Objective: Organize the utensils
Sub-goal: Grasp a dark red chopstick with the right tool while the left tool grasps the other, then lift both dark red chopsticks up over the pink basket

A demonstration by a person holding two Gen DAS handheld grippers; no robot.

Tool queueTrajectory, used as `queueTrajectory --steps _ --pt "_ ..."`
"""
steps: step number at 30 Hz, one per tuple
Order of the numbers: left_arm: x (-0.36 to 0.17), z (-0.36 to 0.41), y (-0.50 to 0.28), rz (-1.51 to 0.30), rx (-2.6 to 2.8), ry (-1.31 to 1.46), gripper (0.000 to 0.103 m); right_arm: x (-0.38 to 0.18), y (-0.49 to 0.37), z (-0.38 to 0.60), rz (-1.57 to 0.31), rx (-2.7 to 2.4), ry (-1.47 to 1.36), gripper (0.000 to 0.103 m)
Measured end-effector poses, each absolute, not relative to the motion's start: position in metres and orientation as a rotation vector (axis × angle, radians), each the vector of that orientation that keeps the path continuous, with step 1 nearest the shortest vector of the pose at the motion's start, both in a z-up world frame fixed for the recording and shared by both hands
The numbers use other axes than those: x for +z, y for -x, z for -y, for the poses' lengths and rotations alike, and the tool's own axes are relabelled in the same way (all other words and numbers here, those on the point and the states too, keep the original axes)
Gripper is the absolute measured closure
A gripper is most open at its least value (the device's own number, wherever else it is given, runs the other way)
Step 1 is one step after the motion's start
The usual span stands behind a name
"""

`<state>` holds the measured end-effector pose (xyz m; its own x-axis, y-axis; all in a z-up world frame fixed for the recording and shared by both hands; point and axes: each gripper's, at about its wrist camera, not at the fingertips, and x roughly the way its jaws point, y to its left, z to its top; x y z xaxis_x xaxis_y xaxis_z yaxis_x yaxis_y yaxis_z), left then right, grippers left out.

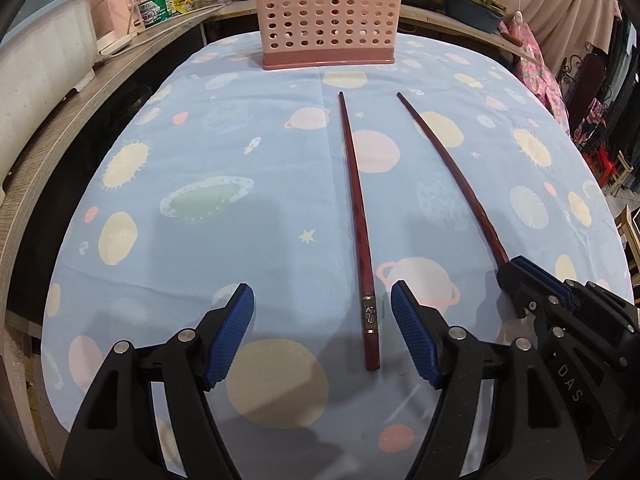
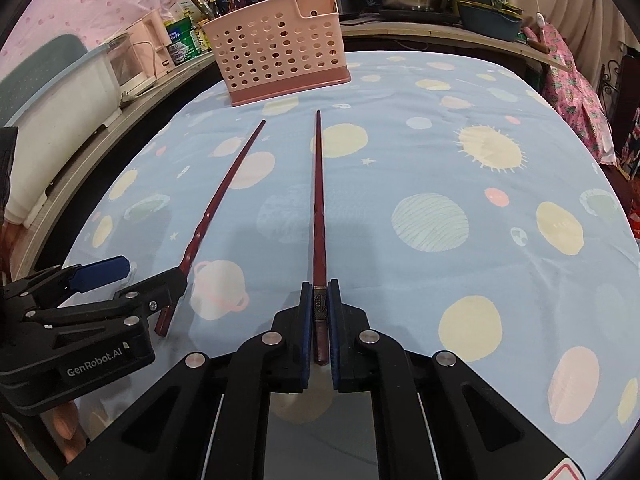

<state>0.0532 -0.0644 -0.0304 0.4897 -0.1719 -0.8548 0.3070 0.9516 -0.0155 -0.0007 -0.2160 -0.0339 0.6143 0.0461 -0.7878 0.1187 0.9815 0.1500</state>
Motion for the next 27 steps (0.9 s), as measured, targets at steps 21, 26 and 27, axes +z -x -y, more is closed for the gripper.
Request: queueTrajectory --steps 21,26,27 --pt "-0.023 0.057 -0.058 -1.048 -0.329 -0.100 0.096 -0.017 0.003 0.212 -0.886 -0.013 -0.202 0.096" --pt "0.001 0.049 -0.065 -1.020 -0.323 -0.051 0.096 0.013 0.000 0.216 -0.819 0.004 -0.219 0.096" --pt "0.008 0.047 -0.067 -1.011 -0.323 -0.041 0.096 0.019 -0.001 0.218 -0.807 0.006 -0.221 0.096"
